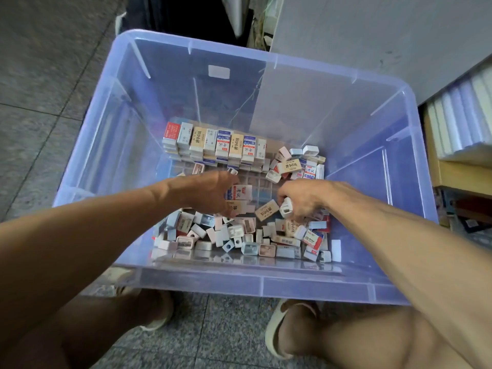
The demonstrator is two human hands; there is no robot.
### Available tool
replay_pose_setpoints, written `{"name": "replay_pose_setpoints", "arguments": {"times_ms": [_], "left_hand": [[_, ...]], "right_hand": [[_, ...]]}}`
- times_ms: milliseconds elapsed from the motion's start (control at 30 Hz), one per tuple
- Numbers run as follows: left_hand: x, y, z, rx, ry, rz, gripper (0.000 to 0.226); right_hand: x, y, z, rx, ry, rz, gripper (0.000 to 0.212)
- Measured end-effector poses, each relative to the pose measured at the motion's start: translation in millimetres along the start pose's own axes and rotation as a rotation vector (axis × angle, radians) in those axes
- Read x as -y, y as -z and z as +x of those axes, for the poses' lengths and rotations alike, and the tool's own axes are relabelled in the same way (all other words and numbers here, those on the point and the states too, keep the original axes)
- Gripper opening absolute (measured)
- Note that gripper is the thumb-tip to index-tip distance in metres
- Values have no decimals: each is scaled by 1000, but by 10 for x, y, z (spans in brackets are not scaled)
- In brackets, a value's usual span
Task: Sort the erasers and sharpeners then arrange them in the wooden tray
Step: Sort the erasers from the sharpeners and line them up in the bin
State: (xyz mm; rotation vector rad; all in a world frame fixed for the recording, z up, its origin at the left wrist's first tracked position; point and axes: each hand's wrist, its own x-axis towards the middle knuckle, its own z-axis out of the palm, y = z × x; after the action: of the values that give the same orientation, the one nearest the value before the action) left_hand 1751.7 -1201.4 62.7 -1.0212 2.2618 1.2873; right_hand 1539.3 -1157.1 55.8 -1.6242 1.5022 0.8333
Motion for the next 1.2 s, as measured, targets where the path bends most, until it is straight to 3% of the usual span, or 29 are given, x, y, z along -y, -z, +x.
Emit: {"name": "replay_pose_setpoints", "arguments": {"times_ms": [133, 200, 567, 667, 767, 867, 1200], "left_hand": [[-20, 23, -149, -38, 31, -16, 26], [-40, 40, -218, -66, 45, -35, 27], [-25, 202, -652, -264, 212, -204, 24], [-1, 187, -763, -293, 257, -294, 21], [10, 168, -862, -318, 304, -309, 23], [22, 157, -902, -344, 343, -323, 25], [58, 86, -965, -367, 489, -309, 32]], "right_hand": [[-73, -28, 0, -127, 31, 136, 35], [-84, -2, -28, -168, 35, 283, 39], [58, 33, -42, -150, 173, 1099, 19], [202, 97, -10, -207, 200, 1280, 26], [373, 237, 63, -345, 191, 1340, 39], [587, 409, 165, -468, 183, 1333, 28], [1336, 756, 638, -592, 140, 1351, 15]]}}
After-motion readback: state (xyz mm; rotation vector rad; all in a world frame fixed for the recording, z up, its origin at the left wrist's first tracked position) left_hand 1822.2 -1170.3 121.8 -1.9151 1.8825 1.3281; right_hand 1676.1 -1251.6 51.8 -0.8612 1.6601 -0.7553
